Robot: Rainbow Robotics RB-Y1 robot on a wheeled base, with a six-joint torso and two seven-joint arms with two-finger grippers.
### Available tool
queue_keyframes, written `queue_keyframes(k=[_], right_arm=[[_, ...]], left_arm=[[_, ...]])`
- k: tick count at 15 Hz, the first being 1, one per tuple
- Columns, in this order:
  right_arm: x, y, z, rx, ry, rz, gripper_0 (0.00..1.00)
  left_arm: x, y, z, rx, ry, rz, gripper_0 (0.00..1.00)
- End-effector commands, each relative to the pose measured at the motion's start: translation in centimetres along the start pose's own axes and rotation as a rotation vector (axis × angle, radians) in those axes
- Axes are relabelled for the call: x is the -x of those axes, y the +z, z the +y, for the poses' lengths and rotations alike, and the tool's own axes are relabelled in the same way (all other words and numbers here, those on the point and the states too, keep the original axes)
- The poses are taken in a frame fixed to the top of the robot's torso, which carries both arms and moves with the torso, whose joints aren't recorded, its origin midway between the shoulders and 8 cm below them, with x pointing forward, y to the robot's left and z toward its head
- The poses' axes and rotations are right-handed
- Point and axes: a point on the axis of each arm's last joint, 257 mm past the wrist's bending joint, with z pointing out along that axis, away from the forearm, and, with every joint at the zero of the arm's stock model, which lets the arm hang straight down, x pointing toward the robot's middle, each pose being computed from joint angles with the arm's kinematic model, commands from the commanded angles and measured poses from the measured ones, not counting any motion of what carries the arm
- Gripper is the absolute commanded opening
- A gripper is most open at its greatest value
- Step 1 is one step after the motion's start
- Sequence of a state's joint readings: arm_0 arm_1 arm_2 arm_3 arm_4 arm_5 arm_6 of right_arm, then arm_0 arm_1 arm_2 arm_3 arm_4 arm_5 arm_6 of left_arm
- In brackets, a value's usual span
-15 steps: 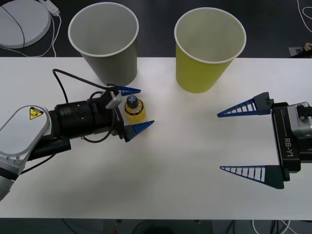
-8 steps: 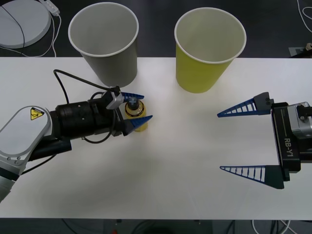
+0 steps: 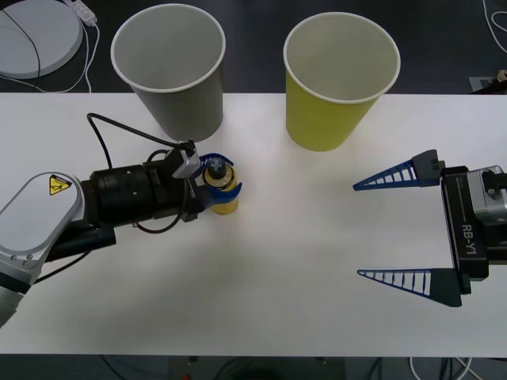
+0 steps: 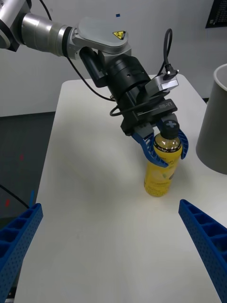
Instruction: Put the can into the green bin and the plastic bottle into the gray bin
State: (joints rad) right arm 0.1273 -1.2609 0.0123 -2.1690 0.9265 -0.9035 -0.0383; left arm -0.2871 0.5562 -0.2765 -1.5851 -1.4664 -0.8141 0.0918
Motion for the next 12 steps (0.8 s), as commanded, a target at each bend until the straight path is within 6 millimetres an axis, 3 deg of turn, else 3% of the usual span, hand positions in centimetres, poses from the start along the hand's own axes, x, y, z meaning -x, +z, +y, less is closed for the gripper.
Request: queue_keyframes(k=[1,12], right_arm=[[0.0,0.0,0.0,0.000,0.000,0.000,1.00],[0.0,0.0,0.0,0.000,0.000,0.000,1.00]], left_arm=[[0.3,-0.3,0.1,-0.003,-0.005,-0.004,0.00],[2.7,-3.3,0.9,-0.027,-0.029,-0.007,0.00]])
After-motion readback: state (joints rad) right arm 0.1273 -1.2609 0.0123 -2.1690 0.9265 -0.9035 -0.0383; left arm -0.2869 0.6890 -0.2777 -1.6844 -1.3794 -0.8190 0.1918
